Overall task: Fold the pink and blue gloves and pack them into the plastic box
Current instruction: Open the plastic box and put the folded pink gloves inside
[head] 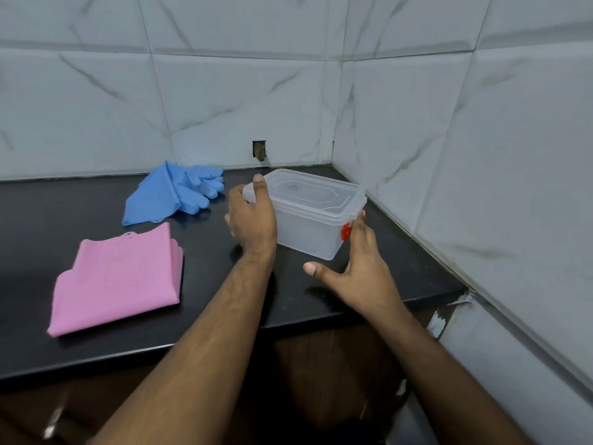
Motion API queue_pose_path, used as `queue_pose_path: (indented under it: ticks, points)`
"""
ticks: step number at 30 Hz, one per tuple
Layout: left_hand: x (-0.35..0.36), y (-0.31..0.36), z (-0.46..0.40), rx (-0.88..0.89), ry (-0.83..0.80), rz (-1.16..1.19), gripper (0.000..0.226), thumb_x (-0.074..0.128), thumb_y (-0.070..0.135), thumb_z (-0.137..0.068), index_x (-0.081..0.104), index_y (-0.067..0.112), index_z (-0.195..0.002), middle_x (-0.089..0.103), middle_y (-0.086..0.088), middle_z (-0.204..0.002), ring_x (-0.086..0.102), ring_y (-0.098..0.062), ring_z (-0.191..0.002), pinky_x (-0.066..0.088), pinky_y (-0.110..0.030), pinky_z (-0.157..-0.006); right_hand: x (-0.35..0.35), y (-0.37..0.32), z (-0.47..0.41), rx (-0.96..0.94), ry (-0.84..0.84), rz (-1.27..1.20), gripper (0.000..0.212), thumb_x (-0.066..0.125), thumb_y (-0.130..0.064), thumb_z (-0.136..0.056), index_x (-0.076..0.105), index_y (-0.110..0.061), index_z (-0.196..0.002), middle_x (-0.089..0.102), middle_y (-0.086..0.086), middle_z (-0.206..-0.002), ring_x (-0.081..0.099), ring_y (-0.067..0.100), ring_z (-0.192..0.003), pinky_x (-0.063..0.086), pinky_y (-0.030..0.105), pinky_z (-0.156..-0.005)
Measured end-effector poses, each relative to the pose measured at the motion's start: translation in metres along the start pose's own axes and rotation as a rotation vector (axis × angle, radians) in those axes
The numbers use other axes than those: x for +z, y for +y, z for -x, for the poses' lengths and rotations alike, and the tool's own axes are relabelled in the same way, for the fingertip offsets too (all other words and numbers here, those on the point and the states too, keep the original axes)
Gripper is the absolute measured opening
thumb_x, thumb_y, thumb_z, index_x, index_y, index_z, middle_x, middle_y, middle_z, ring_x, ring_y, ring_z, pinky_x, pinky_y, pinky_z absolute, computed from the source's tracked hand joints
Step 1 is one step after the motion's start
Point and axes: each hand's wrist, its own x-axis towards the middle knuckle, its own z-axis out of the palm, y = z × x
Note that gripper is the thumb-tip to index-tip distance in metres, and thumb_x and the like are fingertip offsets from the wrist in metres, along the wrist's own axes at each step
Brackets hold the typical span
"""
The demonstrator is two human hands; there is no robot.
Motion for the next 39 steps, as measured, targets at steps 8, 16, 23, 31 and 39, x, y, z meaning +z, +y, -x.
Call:
queue_pose_path:
  ticks: [8, 16, 23, 31, 39]
  points:
    - [-0.068, 0.016, 0.085, 0.157, 0.019, -0.209, 0.068, 0.051, 0.058, -0.098, 0.037, 0.018, -0.151, 0.045, -0.006, -0.141, 0.034, -0.017, -0.124, 0.032, -0.046, -0.112, 0.0, -0.006, -0.012, 0.07, 0.047, -0.279, 0.087, 0.061, -0.085, -0.071, 0.041, -0.042, -0.144, 0.05, -0.017, -0.133, 0.056, 0.008, -0.118, 0.052, 0.04, -0.101]
    - [-0.113, 0.027, 0.117, 0.298, 0.182, -0.422, 0.08, 0.042, 0.067, -0.096, 0.026, 0.015, -0.155, 0.04, -0.008, -0.136, 0.031, -0.024, -0.125, 0.024, -0.039, -0.101, 0.021, -0.031, 0.011, 0.025, 0.072, -0.397, 0.081, 0.062, -0.085, -0.071, 0.053, -0.035, -0.133, 0.065, -0.01, -0.122, 0.069, 0.016, -0.103, 0.06, 0.048, -0.084]
    - [-0.136, 0.021, 0.121, 0.354, 0.176, -0.512, 0.069, 0.032, 0.059, -0.1, 0.033, 0.015, -0.153, 0.047, -0.007, -0.126, 0.033, -0.015, -0.113, 0.021, -0.037, -0.096, 0.018, -0.034, 0.014, -0.009, 0.058, -0.394, 0.086, 0.047, -0.092, -0.072, 0.05, -0.035, -0.136, 0.059, -0.012, -0.124, 0.061, 0.009, -0.112, 0.06, 0.046, -0.086]
    - [-0.149, 0.008, 0.109, 0.34, 0.085, -0.521, 0.078, 0.029, 0.071, -0.096, 0.033, 0.018, -0.154, 0.051, -0.004, -0.131, 0.036, -0.015, -0.116, 0.029, -0.044, -0.102, 0.016, -0.034, 0.016, -0.071, 0.119, -0.32, 0.078, 0.048, -0.088, -0.076, 0.056, -0.033, -0.13, 0.059, -0.015, -0.12, 0.058, 0.001, -0.111, 0.053, 0.023, -0.085]
    - [-0.156, 0.008, 0.093, 0.319, 0.062, -0.484, 0.088, 0.03, 0.084, -0.086, 0.043, 0.024, -0.149, 0.055, 0.006, -0.116, 0.039, -0.012, -0.107, 0.035, -0.044, -0.097, 0.018, -0.036, 0.018, -0.087, 0.144, -0.27, 0.076, 0.051, -0.087, -0.076, 0.059, -0.035, -0.132, 0.061, -0.016, -0.115, 0.058, 0.002, -0.107, 0.052, 0.02, -0.082]
